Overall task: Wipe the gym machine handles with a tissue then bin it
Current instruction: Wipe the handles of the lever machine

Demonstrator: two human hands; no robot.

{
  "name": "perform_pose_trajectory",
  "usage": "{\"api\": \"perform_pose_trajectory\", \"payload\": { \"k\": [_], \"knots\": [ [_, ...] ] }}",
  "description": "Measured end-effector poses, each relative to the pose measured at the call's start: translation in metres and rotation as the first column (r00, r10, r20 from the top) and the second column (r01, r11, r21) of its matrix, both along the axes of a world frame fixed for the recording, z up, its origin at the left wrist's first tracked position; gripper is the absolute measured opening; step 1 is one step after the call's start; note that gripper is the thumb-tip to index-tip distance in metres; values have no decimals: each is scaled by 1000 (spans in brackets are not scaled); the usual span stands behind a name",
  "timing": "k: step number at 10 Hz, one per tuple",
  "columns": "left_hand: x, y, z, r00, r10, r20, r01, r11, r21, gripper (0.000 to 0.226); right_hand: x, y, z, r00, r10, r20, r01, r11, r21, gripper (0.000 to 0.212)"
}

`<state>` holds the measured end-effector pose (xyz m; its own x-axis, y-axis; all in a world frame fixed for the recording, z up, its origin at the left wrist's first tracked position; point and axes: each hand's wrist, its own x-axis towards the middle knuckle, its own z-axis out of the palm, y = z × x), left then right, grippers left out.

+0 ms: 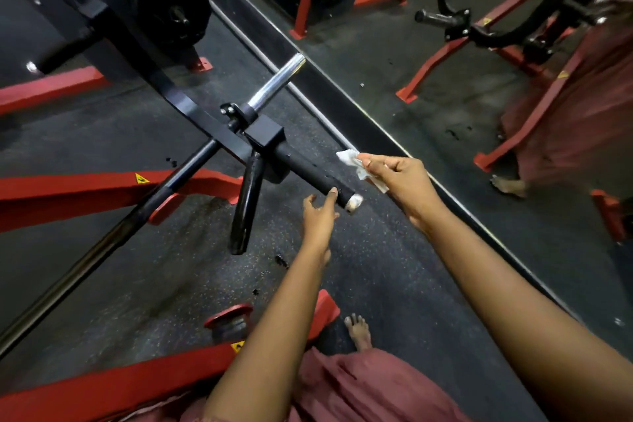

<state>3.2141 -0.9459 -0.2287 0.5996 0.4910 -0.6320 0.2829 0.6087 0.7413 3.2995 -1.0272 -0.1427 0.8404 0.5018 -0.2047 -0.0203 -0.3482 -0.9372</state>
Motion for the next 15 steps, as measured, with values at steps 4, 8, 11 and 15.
{"api": "perform_pose_trajectory", "payload": {
  "k": [4,8,11,15],
  "knots": [
    [34,-58,21,738,674,36,-649,724,-234,8,101,18,-24,786,618,10,-618,785,41,31],
    [53,-74,14,454,891,14,-826,427,-369,10,104,57,-56,-103,835,541,-872,186,-453,34],
    [56,-79,17,384,922,54,-840,373,-394,13,118,68,-54,-564,462,685,-769,9,-639,40],
    [70,-92,9,406,907,109,-913,398,89,39,109,91,-42,-379,692,614,-808,76,-585,25]
  ]
}}
